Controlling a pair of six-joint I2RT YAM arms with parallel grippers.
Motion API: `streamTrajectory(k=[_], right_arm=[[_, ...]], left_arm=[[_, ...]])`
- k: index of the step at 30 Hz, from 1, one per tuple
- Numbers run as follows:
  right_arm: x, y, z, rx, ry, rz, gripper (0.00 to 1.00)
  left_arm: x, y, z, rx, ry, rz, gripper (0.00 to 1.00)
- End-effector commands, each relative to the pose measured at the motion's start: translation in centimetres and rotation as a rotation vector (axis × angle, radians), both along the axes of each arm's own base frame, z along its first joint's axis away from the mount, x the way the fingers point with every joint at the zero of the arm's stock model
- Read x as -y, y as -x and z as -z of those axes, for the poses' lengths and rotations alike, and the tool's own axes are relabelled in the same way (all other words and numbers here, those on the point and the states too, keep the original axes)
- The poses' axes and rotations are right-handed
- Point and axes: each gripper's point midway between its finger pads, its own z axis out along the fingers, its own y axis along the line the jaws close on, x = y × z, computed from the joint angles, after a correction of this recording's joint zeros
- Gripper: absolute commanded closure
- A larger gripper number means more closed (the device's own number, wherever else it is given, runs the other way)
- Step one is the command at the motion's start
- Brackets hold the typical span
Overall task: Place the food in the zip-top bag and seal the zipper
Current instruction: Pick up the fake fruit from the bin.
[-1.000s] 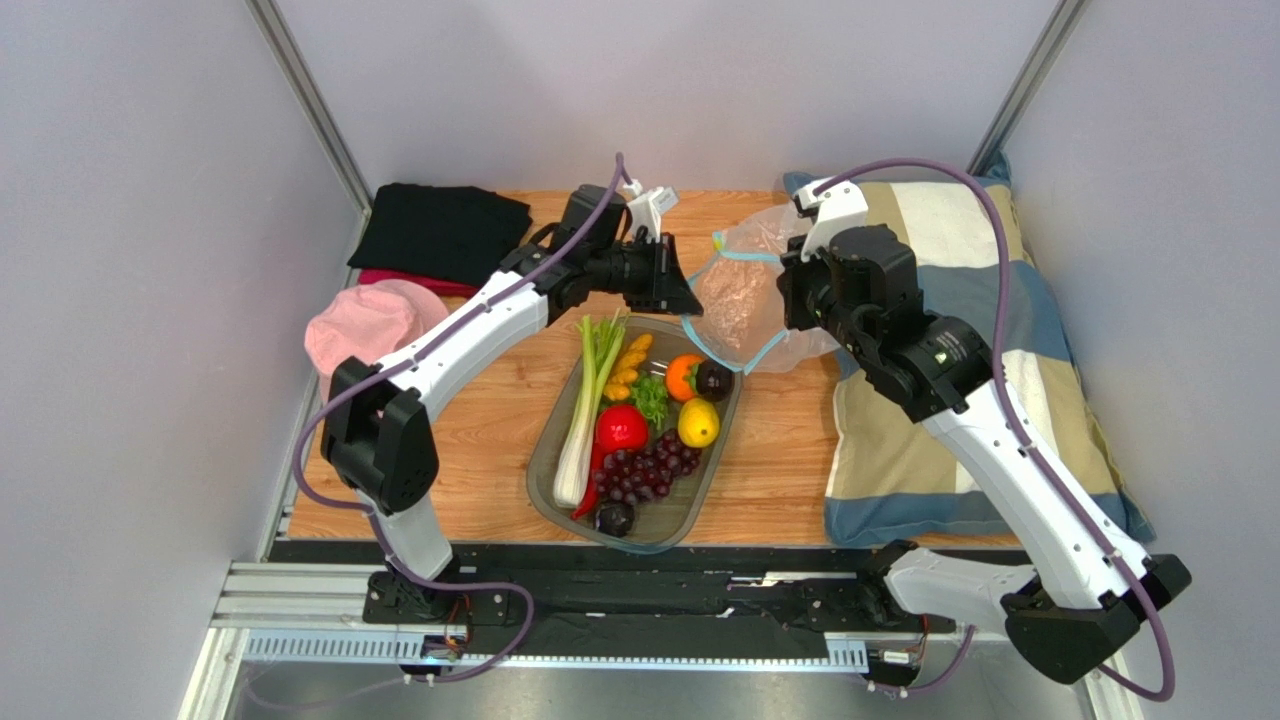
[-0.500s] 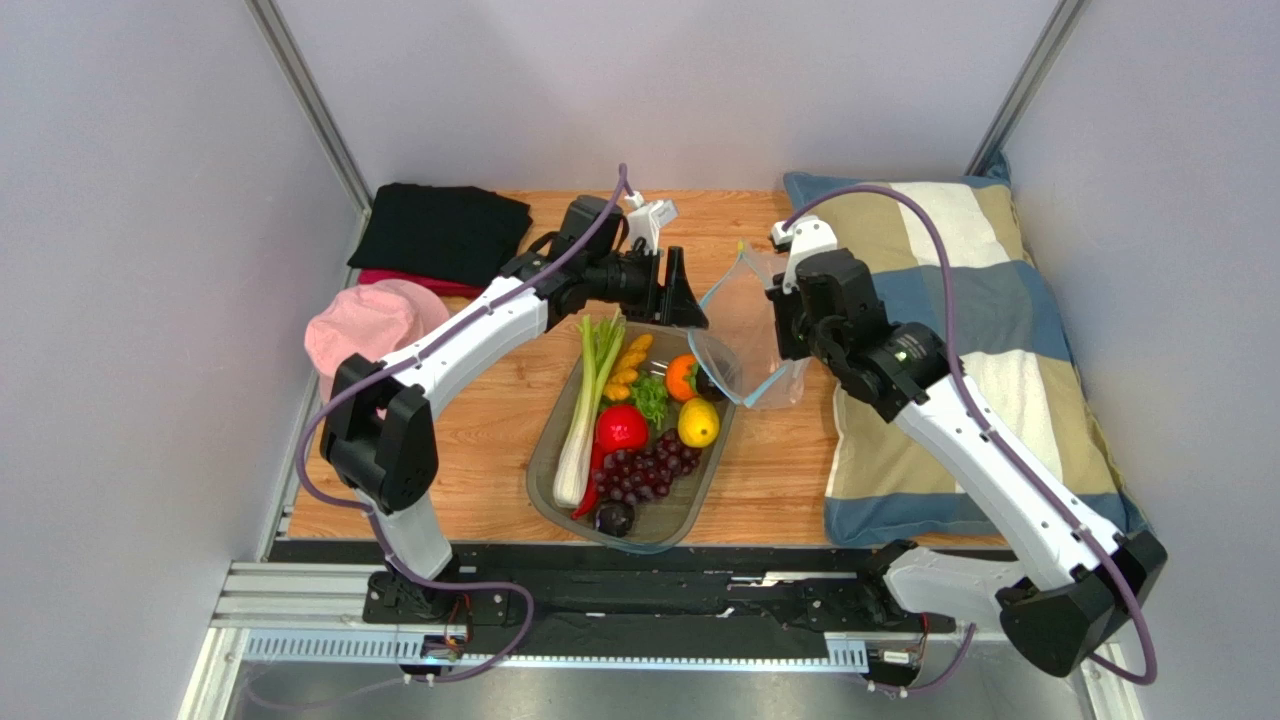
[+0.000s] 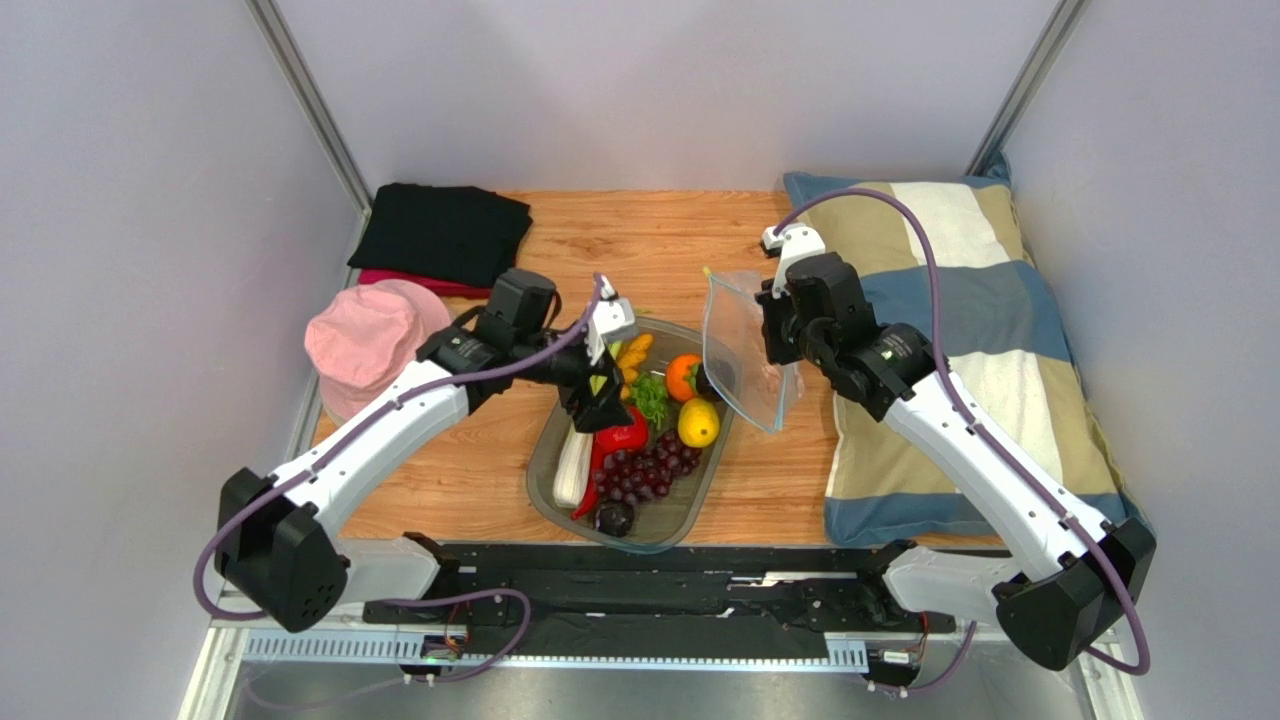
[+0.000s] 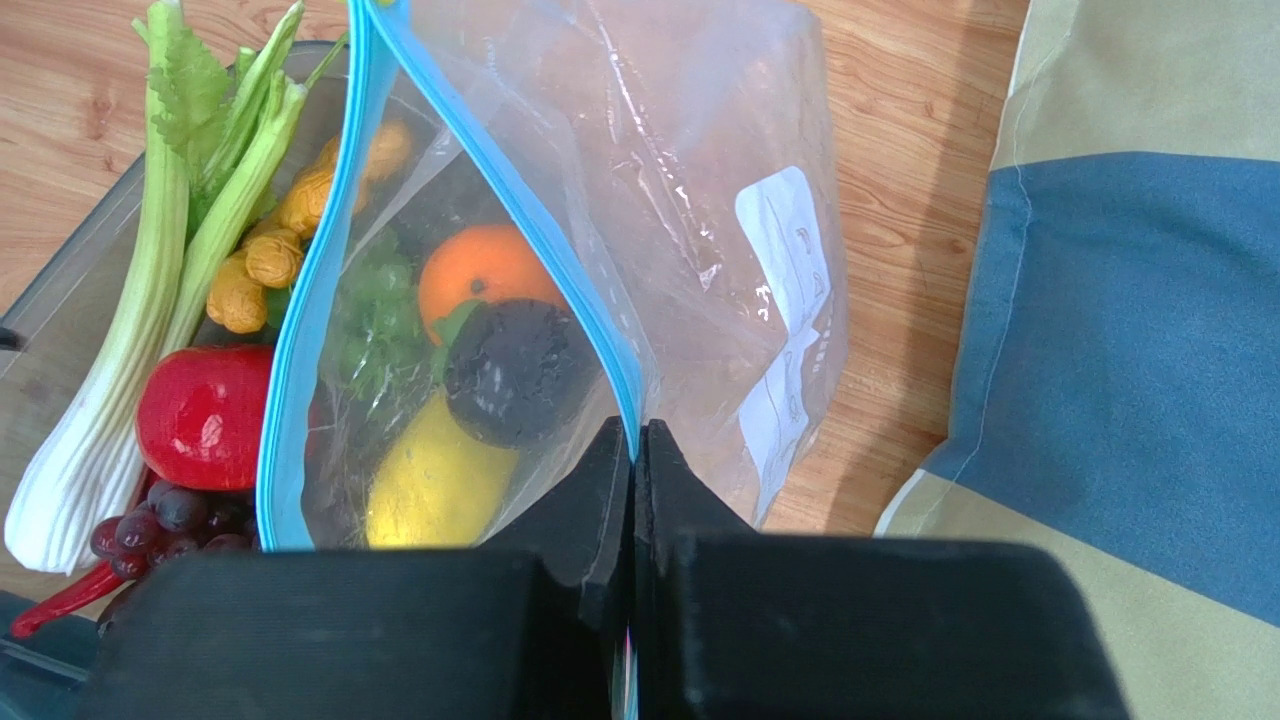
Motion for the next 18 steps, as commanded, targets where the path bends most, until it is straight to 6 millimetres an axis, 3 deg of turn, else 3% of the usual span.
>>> streamTrajectory(k=[1, 6, 9, 11, 14, 15, 18], right_arm=[[-0.7, -0.4, -1.3, 0.039, -0.066, -0.003, 1.0], [-0.7, -0.5, -1.4, 0.042, -0.062, -0.003, 1.0], [-0.5, -0.5, -1.4, 0.044, -0.057, 0.001, 1.0], [-0.4, -0.5, -1.3, 0.045, -0.056, 0.007, 1.0], [-0.4, -0.5, -1.2, 0.041, -0.056, 0.007, 1.0], [-0.5, -0.5, -1.1, 0.039, -0.055, 0.009, 1.0], [-0.4, -0.7, -1.2, 0.04, -0.056, 0.013, 1.0]], left_arm=[[-0.7, 0.2, 4.1, 0.166, -0.102, 0.228, 0.09], [0.7, 2.9, 5.2, 0.243, -0.157, 0.417, 0.07], [1.9, 2.5, 6.0, 0.282, -0.185, 0.331, 0.06], [3.5, 3.4, 6.4, 0.302, -0.197, 0.352, 0.06], [4.8, 3.4, 8.5, 0.278, -0.293, 0.311, 0.07], [4.7, 2.8, 10.5, 0.269, -0.373, 0.283, 0.07], [5.1, 2.6, 13.5, 0.259, -0.499, 0.28, 0.07]])
